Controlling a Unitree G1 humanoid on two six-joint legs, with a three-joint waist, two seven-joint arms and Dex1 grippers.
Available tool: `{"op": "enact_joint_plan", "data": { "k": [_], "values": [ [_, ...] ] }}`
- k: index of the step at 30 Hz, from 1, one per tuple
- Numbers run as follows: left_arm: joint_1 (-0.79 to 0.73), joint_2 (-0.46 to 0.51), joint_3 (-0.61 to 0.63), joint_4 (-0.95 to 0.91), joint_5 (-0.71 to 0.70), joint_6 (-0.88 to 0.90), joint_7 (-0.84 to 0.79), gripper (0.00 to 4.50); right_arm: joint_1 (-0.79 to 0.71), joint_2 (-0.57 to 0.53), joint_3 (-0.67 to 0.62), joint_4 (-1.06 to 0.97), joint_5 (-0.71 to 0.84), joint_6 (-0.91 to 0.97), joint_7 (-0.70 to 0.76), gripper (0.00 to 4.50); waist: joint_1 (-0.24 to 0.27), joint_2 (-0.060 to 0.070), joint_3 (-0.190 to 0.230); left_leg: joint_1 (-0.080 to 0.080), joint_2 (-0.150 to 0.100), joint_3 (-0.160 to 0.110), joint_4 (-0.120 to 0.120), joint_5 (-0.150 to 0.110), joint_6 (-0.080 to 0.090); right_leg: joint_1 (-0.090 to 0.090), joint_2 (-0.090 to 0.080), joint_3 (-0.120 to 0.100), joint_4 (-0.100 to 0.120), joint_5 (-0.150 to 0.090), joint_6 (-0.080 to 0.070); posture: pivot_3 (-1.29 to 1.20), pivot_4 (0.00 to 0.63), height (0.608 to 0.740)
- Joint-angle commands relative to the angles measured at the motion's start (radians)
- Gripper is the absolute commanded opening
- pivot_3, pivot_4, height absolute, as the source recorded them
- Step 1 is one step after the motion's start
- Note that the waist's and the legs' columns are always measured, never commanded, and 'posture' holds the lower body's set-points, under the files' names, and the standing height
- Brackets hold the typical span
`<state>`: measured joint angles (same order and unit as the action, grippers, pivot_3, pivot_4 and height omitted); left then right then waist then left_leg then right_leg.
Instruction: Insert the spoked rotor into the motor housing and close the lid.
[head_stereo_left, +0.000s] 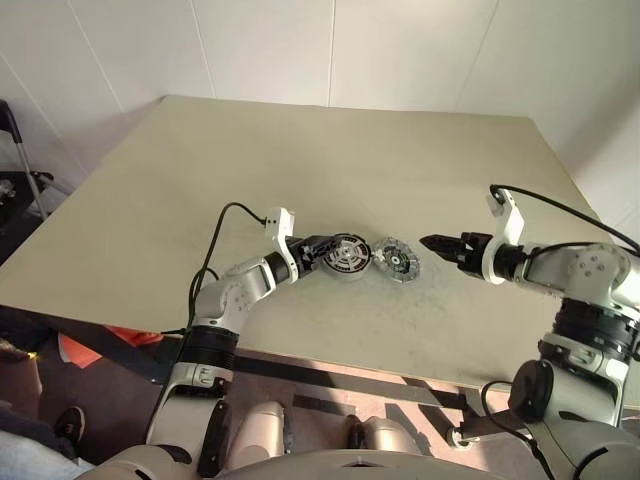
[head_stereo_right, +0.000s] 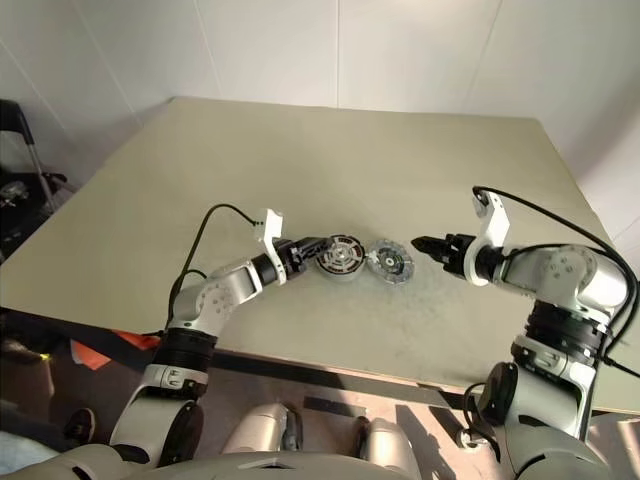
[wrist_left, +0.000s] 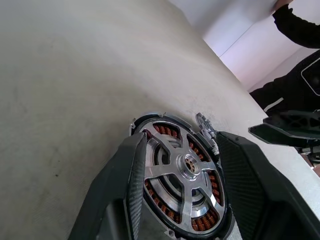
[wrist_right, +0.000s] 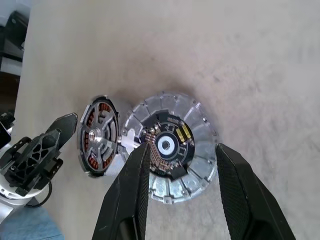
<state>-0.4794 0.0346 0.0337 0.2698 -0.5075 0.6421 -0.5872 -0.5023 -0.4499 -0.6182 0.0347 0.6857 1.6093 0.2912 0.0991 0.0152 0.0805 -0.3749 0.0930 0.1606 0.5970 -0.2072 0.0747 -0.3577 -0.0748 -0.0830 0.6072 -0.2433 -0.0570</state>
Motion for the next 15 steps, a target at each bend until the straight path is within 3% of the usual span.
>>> {"op": "enact_joint_plan", "data": {
  "k": [1,8,15],
  "values": [
    [-0.034,0.009,-0.011,0.007,0.007,-0.006,-0.021,2.37,0.078,0.038,-0.053,-0.080,0.211,0.005,-0.171,2.28,0.002,0.000,0.000,0.000,0.000,0.000,0.000,0.000,0.000,0.000,0.000,0.000,0.000,0.000,0.000,0.00,0.000,0.740],
    [-0.047,0.022,-0.020,0.025,0.017,-0.008,-0.031,2.37,0.157,0.120,-0.083,-0.105,0.479,0.005,-0.444,2.28,0.001,0.002,0.000,0.002,0.000,0.001,0.000,0.000,-0.001,0.002,0.000,0.000,-0.001,0.000,0.000,0.00,0.000,0.740],
    [-0.042,0.034,-0.020,0.016,0.018,-0.005,-0.027,2.37,0.066,0.227,-0.130,-0.037,0.472,-0.001,-0.572,2.28,-0.003,0.003,0.000,0.003,0.000,0.001,-0.001,0.001,-0.002,0.002,0.000,0.000,-0.001,0.000,0.001,0.00,0.000,0.740]
  ]
}}
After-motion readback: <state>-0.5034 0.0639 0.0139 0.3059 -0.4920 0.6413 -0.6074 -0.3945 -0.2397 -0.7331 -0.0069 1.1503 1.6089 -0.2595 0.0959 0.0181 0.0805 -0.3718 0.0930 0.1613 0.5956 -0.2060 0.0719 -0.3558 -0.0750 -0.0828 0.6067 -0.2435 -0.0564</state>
